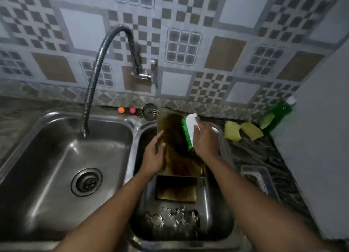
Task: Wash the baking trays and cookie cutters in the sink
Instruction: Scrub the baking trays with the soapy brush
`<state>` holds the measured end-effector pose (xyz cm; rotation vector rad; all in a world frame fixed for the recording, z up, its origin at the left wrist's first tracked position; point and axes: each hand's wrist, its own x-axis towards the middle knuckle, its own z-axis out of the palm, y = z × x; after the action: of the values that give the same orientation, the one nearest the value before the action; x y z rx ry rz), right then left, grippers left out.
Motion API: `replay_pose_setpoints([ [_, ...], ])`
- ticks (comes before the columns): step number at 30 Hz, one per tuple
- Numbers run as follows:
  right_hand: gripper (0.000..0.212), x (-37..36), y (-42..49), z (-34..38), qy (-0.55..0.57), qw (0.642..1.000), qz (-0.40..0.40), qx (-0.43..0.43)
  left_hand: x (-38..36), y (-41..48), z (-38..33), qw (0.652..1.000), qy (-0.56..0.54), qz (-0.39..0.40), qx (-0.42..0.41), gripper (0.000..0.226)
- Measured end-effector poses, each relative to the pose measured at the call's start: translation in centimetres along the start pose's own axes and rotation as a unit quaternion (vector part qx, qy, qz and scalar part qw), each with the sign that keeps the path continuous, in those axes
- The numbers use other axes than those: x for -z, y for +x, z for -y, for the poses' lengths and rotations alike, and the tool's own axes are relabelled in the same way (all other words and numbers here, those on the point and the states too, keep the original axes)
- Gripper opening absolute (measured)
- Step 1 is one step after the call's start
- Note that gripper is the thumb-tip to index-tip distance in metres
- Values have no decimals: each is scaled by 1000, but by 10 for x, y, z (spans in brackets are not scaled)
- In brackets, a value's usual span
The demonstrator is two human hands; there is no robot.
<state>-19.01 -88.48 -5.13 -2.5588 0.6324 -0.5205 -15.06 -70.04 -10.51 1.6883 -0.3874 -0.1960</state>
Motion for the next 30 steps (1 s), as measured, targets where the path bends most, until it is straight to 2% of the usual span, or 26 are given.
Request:
replay_pose_setpoints([
  [2, 43, -10, 12, 9, -8, 999, -5, -33, 2, 2, -1, 1000, -8, 17, -11, 42],
  [4, 44, -21, 20, 26, -7, 1000, 5, -29, 4, 7, 0, 999, -5, 33, -10, 48],
  [7, 43, -36, 13, 51, -36, 998, 14, 44, 4, 14, -1, 1000, -15, 16, 4, 50],
  [10, 43, -43, -17, 45, -34, 993, 76, 80, 9, 13, 5, 999, -43, -23, 22, 50],
  [12, 43, -41, -27, 27, -26, 994, 87, 63, 15, 9, 9, 998, -45, -28, 44, 49],
  [15, 40, -40, -6, 8, -24, 1000, 21, 1, 18, 0, 13, 997, -52, 2, 62, 44],
  [19, 41, -39, 28, 30, -14, 999, 8, -44, 13, -5, 7, 995, -72, 37, 59, 47],
  [23, 40, -41, 19, 61, -8, 997, 43, 64, 12, 9, -6, 992, -105, 15, 73, 44],
  [26, 42, -38, -6, 42, -7, 992, 71, 108, 21, 11, -6, 992, -100, -26, 75, 43],
  [30, 39, -33, 3, 1, -6, 1000, 4, -3, 26, 4, -1, 993, -85, -4, 77, 45],
])
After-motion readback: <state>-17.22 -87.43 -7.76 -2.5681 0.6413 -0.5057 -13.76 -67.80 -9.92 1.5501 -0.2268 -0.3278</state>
